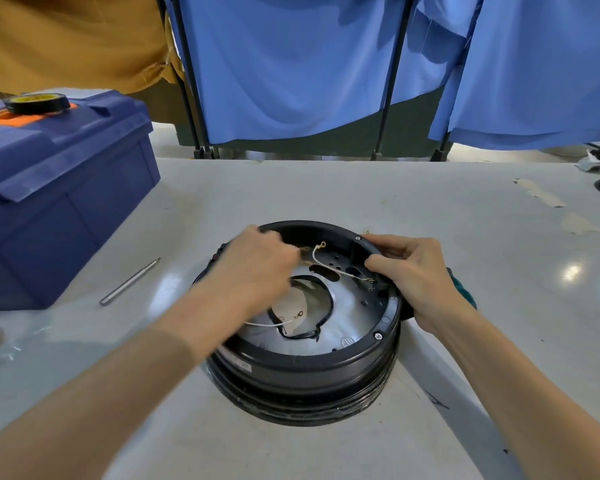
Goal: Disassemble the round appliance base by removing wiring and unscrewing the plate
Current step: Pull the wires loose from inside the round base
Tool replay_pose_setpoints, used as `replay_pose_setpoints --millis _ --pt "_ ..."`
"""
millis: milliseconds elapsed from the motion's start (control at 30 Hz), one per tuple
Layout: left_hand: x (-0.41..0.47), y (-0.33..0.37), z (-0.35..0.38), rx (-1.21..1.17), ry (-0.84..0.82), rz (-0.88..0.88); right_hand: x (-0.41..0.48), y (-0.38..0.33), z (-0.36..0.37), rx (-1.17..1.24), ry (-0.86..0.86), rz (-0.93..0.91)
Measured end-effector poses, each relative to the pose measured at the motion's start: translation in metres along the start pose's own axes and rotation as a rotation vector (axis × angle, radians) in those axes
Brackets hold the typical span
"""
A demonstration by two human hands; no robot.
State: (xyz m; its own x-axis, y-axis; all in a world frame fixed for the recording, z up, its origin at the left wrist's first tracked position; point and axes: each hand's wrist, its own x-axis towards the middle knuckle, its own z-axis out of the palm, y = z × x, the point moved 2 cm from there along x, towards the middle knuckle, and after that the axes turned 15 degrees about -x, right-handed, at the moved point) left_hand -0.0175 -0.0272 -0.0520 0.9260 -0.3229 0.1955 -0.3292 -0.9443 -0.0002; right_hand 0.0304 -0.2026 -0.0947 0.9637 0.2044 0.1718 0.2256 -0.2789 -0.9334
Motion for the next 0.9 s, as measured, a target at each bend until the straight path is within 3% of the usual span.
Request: replay_pose_setpoints --millis 100,300,433,700,900 --pt "-0.012 -0.009 -0.002 -0.216 0.105 0.05 0.001 -0.002 0.001 0.001 0.006 0.012" --pt "-0.007 0.003 0.01 -0.639 0.044 0.022 -0.002 -0.003 0.002 0.042 -0.011 0.024" --pt "-0.004 0.008 0.006 -0.65 0.102 0.018 -0.004 -0.002 0.008 0.026 0.012 0.002" --pt "0.005 0.012 0.001 -0.425 0.193 0.009 -0.011 -0.01 0.016 0.075 -0.013 -0.161" --pt "0.005 0.01 0.001 -0.739 0.133 -0.034 -0.011 -0.009 0.015 0.02 -0.059 -0.166"
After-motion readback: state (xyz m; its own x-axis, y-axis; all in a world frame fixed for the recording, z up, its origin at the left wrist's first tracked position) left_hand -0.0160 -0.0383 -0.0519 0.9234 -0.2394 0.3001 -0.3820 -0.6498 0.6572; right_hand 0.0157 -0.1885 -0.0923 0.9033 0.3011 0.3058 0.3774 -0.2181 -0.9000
